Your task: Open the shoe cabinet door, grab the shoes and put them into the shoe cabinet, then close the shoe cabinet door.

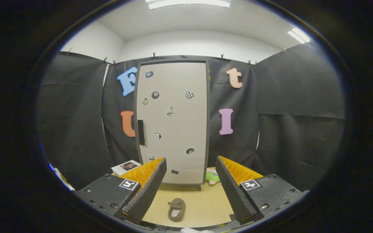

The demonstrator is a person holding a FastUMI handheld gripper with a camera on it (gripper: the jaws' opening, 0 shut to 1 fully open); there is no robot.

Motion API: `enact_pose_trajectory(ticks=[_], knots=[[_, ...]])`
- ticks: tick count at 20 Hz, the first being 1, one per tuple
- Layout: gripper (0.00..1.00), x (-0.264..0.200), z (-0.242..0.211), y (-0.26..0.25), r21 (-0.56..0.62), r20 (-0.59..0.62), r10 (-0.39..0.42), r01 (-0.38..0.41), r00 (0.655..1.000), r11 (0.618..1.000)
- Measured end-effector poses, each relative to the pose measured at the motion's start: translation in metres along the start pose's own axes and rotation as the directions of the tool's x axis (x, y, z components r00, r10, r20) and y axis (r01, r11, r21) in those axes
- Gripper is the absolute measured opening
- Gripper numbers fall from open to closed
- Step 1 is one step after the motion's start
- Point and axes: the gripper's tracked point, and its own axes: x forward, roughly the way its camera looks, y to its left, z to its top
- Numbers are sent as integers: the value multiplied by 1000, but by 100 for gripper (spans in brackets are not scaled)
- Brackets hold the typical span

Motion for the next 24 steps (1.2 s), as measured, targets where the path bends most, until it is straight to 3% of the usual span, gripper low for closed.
enact_pose_trajectory(ticks=[6, 11, 24], knots=[[99, 22, 5, 28, -1, 17, 7, -7, 1000, 1000], [99, 64, 8, 75, 4, 11, 59, -59, 998, 998], [99, 255, 8, 206, 17, -11, 186, -186, 982, 982]])
